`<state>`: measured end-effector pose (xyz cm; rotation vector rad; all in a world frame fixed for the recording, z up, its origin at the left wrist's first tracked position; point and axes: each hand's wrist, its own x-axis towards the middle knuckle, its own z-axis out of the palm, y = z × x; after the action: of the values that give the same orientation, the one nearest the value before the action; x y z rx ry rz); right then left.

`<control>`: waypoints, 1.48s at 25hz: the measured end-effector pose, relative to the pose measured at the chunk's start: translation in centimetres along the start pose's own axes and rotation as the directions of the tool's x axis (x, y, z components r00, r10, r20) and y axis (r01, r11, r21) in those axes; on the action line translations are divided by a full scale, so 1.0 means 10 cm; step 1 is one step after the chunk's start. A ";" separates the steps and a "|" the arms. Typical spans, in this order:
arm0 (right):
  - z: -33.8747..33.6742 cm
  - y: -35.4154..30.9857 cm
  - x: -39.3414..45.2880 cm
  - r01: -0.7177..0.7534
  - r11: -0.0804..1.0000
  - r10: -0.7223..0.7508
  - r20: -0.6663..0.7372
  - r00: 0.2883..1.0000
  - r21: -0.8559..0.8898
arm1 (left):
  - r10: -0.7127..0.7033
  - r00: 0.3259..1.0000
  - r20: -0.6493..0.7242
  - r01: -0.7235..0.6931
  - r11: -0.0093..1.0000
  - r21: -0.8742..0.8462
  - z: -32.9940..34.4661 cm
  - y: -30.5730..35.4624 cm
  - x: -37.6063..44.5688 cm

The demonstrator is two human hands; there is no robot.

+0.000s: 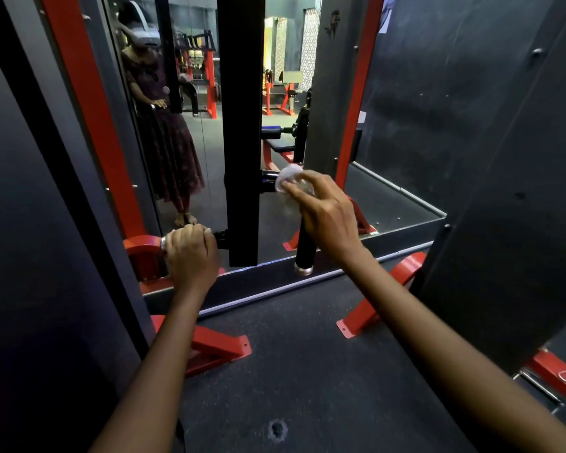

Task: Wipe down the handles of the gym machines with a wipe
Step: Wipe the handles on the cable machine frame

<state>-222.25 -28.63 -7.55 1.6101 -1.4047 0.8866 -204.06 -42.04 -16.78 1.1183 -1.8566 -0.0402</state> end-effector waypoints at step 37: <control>0.03 -0.04 -0.09 -0.644 0.526 0.692 0.162 0.704 0.555 | 0.017 1.000 -0.021 -0.017 0.999 0.034 0.01 -0.02 -0.02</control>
<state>-222.01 -28.51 -8.59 1.3745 -1.8537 1.9914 -203.96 -42.08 -17.04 1.1221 -1.8537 0.0132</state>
